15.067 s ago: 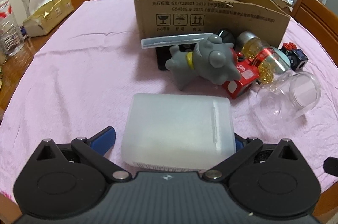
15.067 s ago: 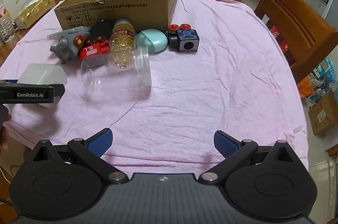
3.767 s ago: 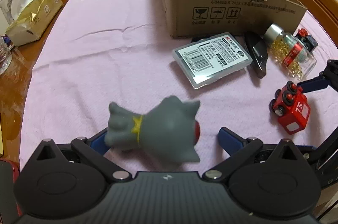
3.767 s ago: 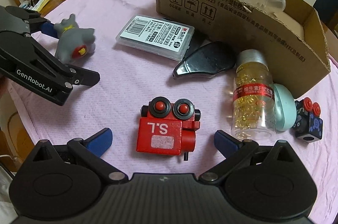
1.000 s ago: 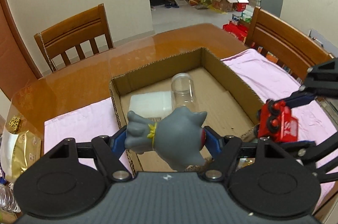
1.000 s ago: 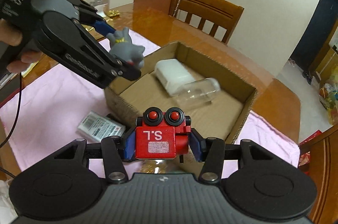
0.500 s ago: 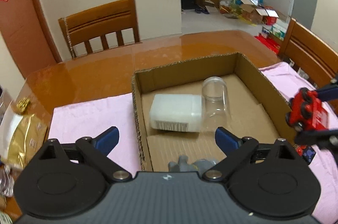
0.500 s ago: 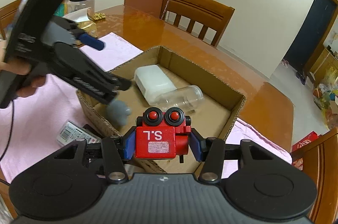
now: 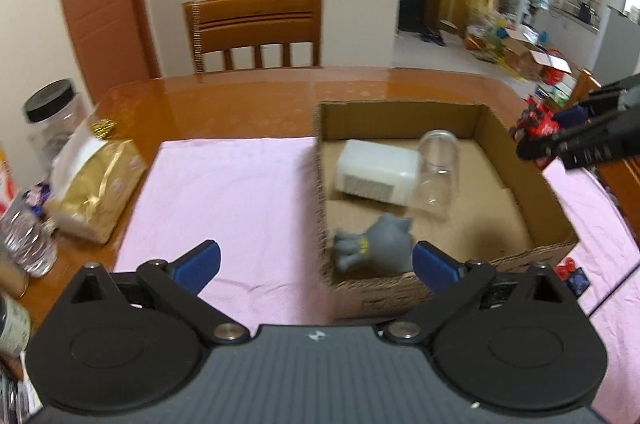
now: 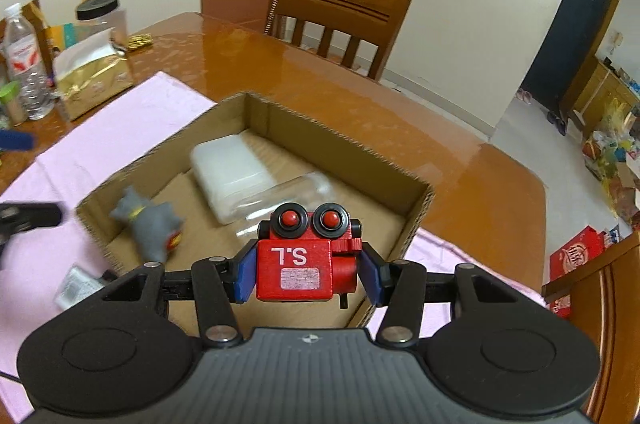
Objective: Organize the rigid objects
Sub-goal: 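Carry the grey figure into the cardboard box and open the left gripper, then lower the red S.L robot into the box and open the right gripper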
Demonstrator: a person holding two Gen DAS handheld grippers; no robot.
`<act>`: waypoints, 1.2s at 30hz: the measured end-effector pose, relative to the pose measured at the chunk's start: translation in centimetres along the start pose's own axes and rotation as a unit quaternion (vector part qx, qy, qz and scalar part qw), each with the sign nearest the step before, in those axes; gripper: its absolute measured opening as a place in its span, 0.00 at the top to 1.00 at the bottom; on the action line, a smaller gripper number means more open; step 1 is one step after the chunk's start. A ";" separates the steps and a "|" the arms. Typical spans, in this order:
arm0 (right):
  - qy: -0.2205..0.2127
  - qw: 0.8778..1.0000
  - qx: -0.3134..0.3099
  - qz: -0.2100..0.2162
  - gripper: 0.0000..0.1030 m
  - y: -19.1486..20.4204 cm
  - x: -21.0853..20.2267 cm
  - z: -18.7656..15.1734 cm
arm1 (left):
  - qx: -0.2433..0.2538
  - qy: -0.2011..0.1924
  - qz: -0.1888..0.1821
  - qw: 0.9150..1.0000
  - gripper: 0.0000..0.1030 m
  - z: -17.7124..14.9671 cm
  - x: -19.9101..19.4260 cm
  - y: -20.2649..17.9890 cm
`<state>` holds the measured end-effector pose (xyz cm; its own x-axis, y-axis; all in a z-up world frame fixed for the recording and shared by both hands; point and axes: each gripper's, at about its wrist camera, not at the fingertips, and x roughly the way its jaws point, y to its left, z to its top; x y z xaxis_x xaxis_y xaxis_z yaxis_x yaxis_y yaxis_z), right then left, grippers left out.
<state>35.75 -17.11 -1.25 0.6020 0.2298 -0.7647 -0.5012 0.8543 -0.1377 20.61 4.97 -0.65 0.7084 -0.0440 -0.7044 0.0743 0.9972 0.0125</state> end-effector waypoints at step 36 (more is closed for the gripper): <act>0.024 0.988 0.133 -0.072 0.00 7.6 -4.7 -11.9 | 0.013 0.065 -0.037 0.997 0.01 -7.0 0.2 0.6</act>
<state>21.74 -17.25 -6.18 0.6217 0.0793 -0.7792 -0.2268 0.9705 -0.0822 15.90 5.96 -5.75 0.6042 -0.1075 -0.7895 0.1422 0.9895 -0.0258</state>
